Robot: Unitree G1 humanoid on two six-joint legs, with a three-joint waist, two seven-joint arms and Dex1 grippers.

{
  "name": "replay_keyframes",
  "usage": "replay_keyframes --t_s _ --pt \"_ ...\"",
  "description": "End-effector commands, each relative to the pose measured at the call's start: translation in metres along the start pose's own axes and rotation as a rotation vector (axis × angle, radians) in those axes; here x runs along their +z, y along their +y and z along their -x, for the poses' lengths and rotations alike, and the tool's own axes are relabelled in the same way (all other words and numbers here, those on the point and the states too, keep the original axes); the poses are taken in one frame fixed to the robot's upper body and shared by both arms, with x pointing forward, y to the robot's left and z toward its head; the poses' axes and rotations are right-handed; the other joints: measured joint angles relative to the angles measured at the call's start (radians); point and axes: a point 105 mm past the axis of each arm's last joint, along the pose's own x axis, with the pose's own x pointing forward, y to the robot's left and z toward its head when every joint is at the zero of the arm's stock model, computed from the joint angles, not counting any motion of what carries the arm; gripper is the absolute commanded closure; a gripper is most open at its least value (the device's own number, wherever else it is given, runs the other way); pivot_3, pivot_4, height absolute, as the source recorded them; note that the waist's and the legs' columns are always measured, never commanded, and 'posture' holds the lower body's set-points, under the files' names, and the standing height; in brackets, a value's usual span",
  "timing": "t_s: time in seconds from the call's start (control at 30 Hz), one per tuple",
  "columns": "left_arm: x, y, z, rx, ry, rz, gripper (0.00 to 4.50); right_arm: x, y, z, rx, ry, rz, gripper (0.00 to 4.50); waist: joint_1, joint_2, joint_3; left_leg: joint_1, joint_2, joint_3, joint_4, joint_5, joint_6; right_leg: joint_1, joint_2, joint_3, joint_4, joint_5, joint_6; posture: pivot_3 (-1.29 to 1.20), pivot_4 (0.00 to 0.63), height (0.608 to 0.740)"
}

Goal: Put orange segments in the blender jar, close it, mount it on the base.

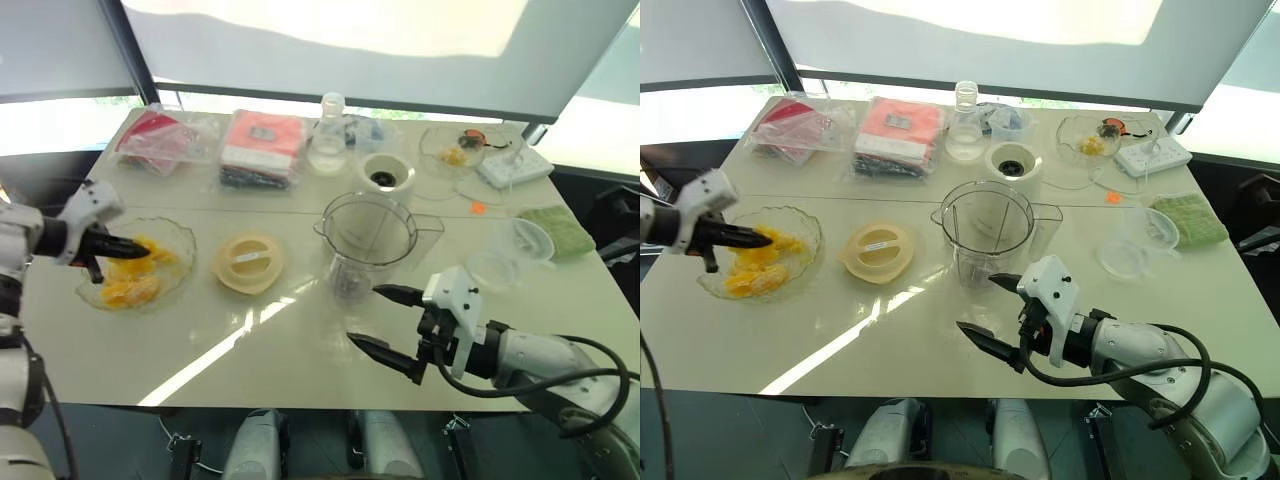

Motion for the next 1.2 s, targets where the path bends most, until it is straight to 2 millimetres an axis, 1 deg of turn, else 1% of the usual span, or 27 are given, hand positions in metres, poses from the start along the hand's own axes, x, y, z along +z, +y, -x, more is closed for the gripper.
replay_keyframes --t_s 0.03,0.13,0.2,0.3,0.37,0.5,0.57,0.63,0.7,0.73,0.9,1.03,1.2 --pt "0.026 -0.005 0.02 -0.006 -0.068 -0.056 4.47 0.006 -0.006 0.003 -0.023 -0.026 0.026 0.0 0.005 0.0 0.0 0.0 0.0 0.0 0.0 0.0 0.0 0.0 0.0 0.0 0.0 0.0 0.0 0.0 0.15 0.74" --pt "0.043 -0.009 0.027 -0.018 -0.109 -0.088 4.47 0.004 -0.017 0.008 -0.067 -0.018 0.023 0.0 0.006 0.0 0.0 0.0 0.0 0.0 0.0 0.0 0.0 0.0 0.0 0.0 0.0 0.0 0.0 0.0 0.15 0.74" --pt "0.067 -0.013 0.028 -0.039 -0.195 -0.114 4.47 0.003 -0.025 0.014 -0.1 -0.009 0.022 0.0 0.008 0.0 0.0 0.0 0.0 0.001 0.0 0.0 0.0 0.0 0.0 0.0 0.0 0.0 0.0 0.0 0.15 0.74" --pt "0.117 -0.022 0.023 -0.088 -0.347 -0.183 4.47 0.0 -0.035 0.023 -0.153 0.001 0.021 0.0 0.014 -0.001 0.0 -0.001 -0.001 0.0 0.001 0.0 0.0 0.002 0.001 -0.001 0.0 0.0 0.0 0.0 0.15 0.74" --pt "0.144 -0.031 0.018 -0.139 -0.413 -0.234 4.47 -0.003 -0.039 0.025 -0.169 0.003 0.013 0.0 0.012 -0.001 0.0 -0.001 -0.002 0.0 0.002 0.0 0.0 0.004 0.001 -0.001 -0.002 0.0 0.0 0.0 0.15 0.74" --pt "0.203 -0.065 -0.002 -0.308 -0.546 -0.362 4.47 -0.012 -0.046 0.031 -0.215 0.011 -0.009 0.0 0.006 -0.001 0.0 0.0 -0.003 0.0 0.002 0.0 0.0 0.005 0.001 0.0 -0.002 0.0 0.001 0.0 0.15 0.74" --pt "0.221 -0.083 -0.014 -0.415 -0.595 -0.38 4.47 -0.012 -0.05 0.034 -0.241 -0.005 -0.017 0.0 0.005 -0.001 0.0 0.0 -0.004 0.0 0.002 0.0 0.0 0.005 0.001 0.0 -0.002 0.0 0.001 0.0 0.15 0.74" --pt "0.229 -0.095 -0.029 -0.485 -0.6 -0.397 4.47 -0.012 -0.05 0.036 -0.247 -0.013 -0.022 0.0 0.002 -0.001 0.0 0.001 -0.004 0.0 0.002 0.0 0.0 0.005 0.002 0.0 -0.002 0.0 0.002 0.0 0.15 0.74" --pt "0.232 -0.103 -0.053 -0.514 -0.587 -0.418 4.47 -0.013 -0.049 0.04 -0.266 -0.008 -0.023 0.0 0.0 0.001 0.0 0.001 -0.004 0.0 0.002 0.0 0.0 0.005 0.003 0.0 -0.002 0.001 0.002 0.0 0.15 0.74" --pt "0.235 -0.11 -0.066 -0.532 -0.593 -0.424 4.47 -0.012 -0.048 0.043 -0.282 -0.019 -0.027 0.0 0.001 0.001 0.0 0.001 -0.004 0.0 0.002 0.0 0.0 0.005 0.003 0.0 -0.001 0.001 0.004 0.0 0.15 0.74" --pt "0.246 -0.132 -0.111 -0.573 -0.622 -0.44 4.47 -0.003 -0.045 0.058 -0.346 -0.081 -0.043 0.0 0.006 0.001 0.0 0.001 -0.003 -0.002 0.002 0.0 0.0 0.005 0.004 0.0 -0.001 0.001 0.004 0.0 0.15 0.74" --pt "0.245 -0.137 -0.129 -0.571 -0.62 -0.443 4.47 0.004 -0.045 0.067 -0.383 -0.124 -0.045 0.0 0.002 0.001 0.0 0.001 -0.003 -0.004 0.002 0.0 0.0 0.005 0.004 0.001 -0.002 0.001 0.004 0.0 0.15 0.74" --pt "0.244 -0.144 -0.14 -0.578 -0.623 -0.452 4.47 0.007 -0.046 0.071 -0.395 -0.125 -0.039 0.0 0.006 0.001 0.0 0.001 -0.002 -0.005 0.002 0.0 0.0 0.005 0.004 0.001 -0.002 0.001 0.003 0.0 0.15 0.74"
